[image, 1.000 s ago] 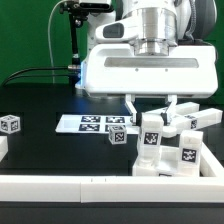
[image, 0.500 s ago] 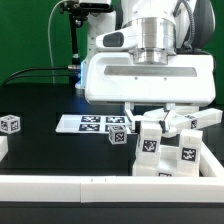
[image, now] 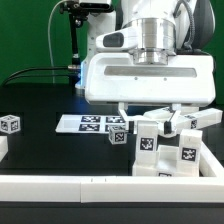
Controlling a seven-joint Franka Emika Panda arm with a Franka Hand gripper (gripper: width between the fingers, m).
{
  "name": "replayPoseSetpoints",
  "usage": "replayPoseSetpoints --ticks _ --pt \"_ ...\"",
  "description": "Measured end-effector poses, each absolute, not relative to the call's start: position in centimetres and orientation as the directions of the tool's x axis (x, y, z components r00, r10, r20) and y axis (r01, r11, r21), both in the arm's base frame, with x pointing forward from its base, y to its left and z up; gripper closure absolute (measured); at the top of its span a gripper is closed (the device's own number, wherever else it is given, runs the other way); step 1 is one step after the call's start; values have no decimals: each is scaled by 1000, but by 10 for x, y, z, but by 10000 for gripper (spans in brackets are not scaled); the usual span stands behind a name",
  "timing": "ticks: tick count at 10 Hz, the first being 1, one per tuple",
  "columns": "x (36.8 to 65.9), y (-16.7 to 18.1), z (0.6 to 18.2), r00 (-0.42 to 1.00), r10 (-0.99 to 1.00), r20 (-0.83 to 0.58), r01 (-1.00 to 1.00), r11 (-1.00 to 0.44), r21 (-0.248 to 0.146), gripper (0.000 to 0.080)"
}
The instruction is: Assemble chair
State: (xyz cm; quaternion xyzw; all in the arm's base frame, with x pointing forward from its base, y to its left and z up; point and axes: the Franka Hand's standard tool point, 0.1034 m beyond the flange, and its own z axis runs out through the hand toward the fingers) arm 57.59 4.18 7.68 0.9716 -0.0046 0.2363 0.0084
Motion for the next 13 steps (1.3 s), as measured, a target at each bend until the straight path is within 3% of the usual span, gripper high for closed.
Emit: replayPoseSetpoints --ticks 1,6,8,9,10,11,12,13 --pt "578 36 81 902 -17 431 -23 -1000 9 186" --pt "577 44 74 995 -88 41 -84 -994 -72 150" --pt "582 43 73 990 -108 86 -102 -992 -68 154" --pt "583 42 74 990 -107 87 -101 -993 -68 304" --pt "583 42 73 987 -135 85 -129 -989 -71 304" --pt "583 43 73 977 -199 80 -193 -978 -77 441" --pt "583 44 73 952 -298 72 -291 -953 -85 441" --pt "582 47 72 902 -428 57 -422 -902 -96 514"
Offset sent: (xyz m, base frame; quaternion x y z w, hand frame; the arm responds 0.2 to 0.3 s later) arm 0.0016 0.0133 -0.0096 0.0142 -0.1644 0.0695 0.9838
